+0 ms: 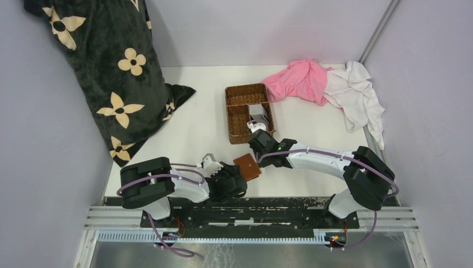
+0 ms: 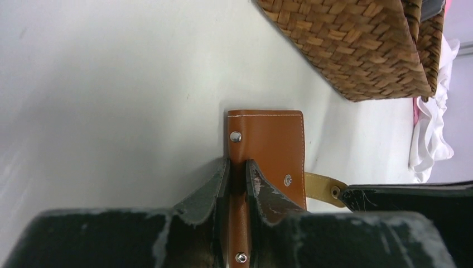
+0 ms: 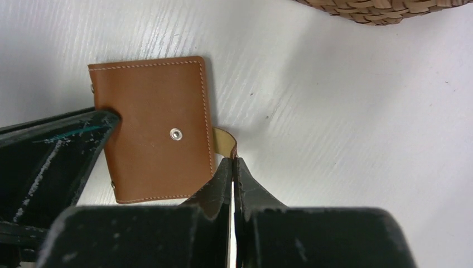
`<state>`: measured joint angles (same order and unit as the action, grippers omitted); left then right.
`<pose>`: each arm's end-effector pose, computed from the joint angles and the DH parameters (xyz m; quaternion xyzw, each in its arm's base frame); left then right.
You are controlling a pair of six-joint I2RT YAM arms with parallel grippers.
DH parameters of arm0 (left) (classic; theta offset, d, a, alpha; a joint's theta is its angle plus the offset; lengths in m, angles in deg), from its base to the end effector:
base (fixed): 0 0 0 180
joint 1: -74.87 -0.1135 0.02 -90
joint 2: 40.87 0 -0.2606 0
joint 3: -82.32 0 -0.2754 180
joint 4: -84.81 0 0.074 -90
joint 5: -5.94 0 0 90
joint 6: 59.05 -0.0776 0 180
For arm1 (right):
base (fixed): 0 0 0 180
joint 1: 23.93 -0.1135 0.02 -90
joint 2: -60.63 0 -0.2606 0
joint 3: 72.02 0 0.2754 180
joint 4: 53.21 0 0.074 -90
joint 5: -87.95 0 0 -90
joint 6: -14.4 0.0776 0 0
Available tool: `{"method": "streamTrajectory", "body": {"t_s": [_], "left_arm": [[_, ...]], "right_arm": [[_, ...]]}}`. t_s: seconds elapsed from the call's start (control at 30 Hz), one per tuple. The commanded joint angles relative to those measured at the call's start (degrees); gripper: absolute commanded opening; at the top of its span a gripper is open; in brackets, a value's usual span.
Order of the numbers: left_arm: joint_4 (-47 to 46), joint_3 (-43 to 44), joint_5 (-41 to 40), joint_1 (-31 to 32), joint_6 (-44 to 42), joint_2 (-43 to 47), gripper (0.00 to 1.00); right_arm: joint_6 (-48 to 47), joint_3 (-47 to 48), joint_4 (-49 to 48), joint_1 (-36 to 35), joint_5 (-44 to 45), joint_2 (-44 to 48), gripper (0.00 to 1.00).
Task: Put the credit cards into the card holder
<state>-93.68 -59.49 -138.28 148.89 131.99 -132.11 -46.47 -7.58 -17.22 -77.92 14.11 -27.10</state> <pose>0.1322 -0.2330 0.0567 -0.3329 0.7920 -0.2520 0.4454 0.2165 0.2611 0.1373 -0.1691 0.9403 0.0726 0.2861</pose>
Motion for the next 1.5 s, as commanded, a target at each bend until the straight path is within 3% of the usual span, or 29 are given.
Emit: {"method": "streamTrajectory", "body": {"t_s": [0.0, 0.3, 0.53, 0.63, 0.83, 1.07, 1.2, 1.47], "left_arm": [[12.2, -3.0, 5.8, -3.7, -7.6, -1.7, 0.13], [3.6, -1.2, 7.7, -10.5, -23.9, -0.9, 0.16], [0.8, -0.8, 10.9, -13.4, -30.7, -1.8, 0.2], [-0.7, -1.1, 12.2, -13.6, -33.8, -1.2, 0.31], [-1.2, -2.3, 13.3, -13.6, -37.2, 3.6, 0.48], [1.4, -3.7, 13.4, -13.3, -38.4, 12.0, 0.53], [4.0, -2.9, 13.4, -13.1, -39.4, 15.8, 0.55], [10.9, 0.6, 11.3, -13.2, -41.8, 20.9, 0.59]], "right_arm": [[-0.3, -0.7, -0.4, 2.4, -0.8, 1.8, 0.01], [-0.7, -1.4, -1.2, 9.0, 1.1, -0.7, 0.04], [-0.3, 0.5, -0.9, 12.0, 2.9, -5.1, 0.2], [-0.4, 1.2, -0.8, 12.6, 3.1, -6.1, 0.3], [-1.2, 2.9, 2.2, 12.4, 3.6, 0.9, 0.35], [-4.4, 14.0, 9.7, 12.3, 4.8, 6.4, 0.41], [-6.7, 22.6, 11.3, 12.9, 4.7, 1.3, 0.47], [-6.1, 37.3, 10.6, 18.6, -5.6, -11.4, 0.48]]}}
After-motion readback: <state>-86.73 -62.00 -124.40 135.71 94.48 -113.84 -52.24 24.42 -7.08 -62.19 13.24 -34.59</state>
